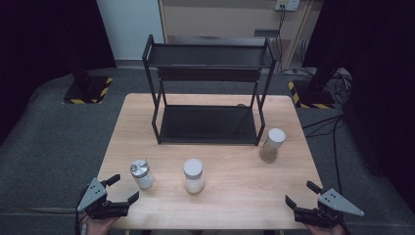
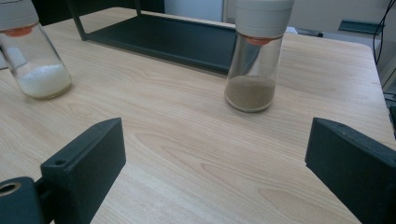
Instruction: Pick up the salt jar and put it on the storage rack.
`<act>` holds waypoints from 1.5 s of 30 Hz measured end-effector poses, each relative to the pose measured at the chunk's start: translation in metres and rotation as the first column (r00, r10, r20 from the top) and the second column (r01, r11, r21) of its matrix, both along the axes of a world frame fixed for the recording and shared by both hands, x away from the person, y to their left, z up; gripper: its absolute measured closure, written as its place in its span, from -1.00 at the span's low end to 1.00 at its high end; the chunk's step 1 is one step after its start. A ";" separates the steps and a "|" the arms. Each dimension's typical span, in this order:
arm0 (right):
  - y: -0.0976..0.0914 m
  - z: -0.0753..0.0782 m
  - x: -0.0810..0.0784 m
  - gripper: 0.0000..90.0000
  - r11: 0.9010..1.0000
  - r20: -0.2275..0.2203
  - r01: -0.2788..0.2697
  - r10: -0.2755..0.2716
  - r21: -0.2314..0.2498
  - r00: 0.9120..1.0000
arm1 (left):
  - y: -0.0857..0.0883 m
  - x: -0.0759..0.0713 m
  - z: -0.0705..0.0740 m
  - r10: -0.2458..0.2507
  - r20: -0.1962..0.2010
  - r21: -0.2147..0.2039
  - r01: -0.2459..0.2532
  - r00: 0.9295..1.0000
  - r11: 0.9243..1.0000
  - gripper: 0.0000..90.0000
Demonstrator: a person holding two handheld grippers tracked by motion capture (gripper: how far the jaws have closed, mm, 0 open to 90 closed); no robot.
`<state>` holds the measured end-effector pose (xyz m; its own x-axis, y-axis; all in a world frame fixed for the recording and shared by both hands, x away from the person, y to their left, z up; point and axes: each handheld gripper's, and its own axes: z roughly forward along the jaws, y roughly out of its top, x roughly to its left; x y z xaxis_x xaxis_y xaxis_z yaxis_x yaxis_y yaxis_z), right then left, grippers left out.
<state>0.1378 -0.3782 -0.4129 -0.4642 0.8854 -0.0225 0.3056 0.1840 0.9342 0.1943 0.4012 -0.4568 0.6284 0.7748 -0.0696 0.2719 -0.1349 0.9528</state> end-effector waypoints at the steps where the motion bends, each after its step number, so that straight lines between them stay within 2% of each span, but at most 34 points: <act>1: 0.000 0.000 0.000 -0.89 1.000 0.003 -0.002 0.002 0.000 1.000 | 0.000 0.000 0.000 0.003 0.000 0.003 -0.003 1.000 1.000 -0.97; 5: -0.002 -0.001 0.001 -0.89 1.000 0.001 -0.009 0.009 0.016 1.000 | -0.002 0.001 0.001 0.005 -0.012 0.006 -0.005 1.000 1.000 -0.98; 9: -0.003 -0.001 0.001 -0.89 1.000 -0.005 -0.008 0.008 0.014 1.000 | -0.002 0.001 0.000 0.001 -0.008 0.005 -0.001 1.000 1.000 -0.98; 10: -0.004 -0.002 0.001 -0.89 1.000 0.001 -0.012 0.011 0.028 1.000 | -0.001 0.002 0.000 -0.001 -0.013 0.000 0.001 1.000 1.000 -0.98; 31: -0.005 -0.002 0.001 -0.89 0.999 0.006 -0.008 0.008 0.035 1.000 | 0.000 0.001 0.001 -0.003 -0.010 -0.006 0.002 1.000 1.000 -0.98; 45: -0.005 -0.002 0.002 -0.88 0.999 0.000 -0.010 0.010 0.038 1.000 | 0.000 0.000 0.001 -0.001 -0.009 -0.025 0.001 1.000 1.000 -0.98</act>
<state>0.1397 -0.3830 -0.4151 -0.4732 0.8809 0.0112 0.3042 0.1514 0.9405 0.1947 0.4011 -0.4556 0.6287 0.7720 -0.0941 0.2800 -0.1118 0.9535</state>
